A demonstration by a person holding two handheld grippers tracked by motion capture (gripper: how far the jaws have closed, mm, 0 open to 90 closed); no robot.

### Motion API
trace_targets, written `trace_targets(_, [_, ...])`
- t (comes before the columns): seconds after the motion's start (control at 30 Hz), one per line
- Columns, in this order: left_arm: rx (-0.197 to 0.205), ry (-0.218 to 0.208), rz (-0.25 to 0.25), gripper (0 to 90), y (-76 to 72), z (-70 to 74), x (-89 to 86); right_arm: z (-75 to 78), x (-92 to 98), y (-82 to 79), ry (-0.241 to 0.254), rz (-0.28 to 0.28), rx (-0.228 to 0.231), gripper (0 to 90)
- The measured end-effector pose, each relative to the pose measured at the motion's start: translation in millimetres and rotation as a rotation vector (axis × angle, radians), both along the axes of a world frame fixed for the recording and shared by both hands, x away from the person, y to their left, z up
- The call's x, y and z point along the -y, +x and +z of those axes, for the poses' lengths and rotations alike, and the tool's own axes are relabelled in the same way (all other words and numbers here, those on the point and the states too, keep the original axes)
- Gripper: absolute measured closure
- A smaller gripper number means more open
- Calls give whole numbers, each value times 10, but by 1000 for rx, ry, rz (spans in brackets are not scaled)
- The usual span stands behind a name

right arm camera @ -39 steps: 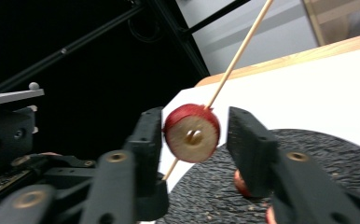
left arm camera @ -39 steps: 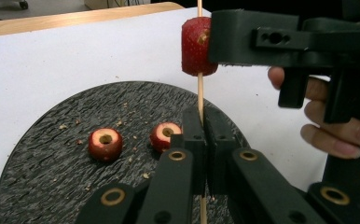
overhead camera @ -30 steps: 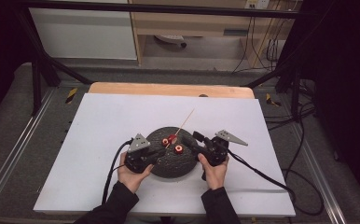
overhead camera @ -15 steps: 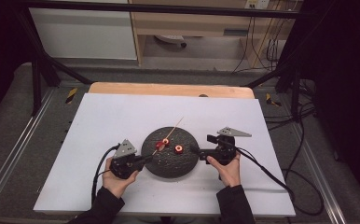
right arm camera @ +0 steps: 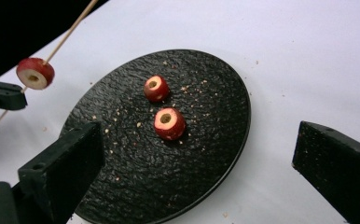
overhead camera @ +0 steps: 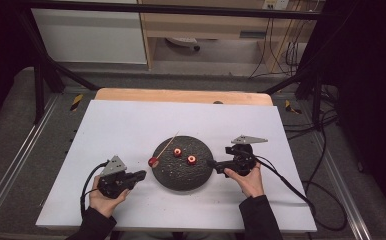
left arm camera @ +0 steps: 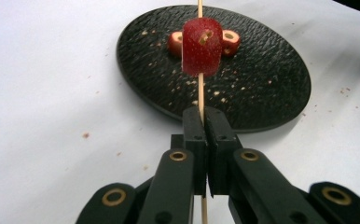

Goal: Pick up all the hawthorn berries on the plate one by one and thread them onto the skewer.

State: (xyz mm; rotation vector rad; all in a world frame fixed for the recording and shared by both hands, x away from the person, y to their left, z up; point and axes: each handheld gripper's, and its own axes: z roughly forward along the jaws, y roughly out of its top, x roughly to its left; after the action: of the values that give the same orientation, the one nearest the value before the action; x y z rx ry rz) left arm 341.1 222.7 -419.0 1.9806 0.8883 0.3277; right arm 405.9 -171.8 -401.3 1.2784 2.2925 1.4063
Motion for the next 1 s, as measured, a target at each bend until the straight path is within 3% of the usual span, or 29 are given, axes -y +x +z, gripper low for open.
trace_targets(0.43, [-10,5,14,879,-73,-63,-265,150,-242,135,-143,72,-44,56])
trace_targets(1.0, [-20,17,20,879,-105,-102,-334,149,-668,403,-300,152,-130,190])
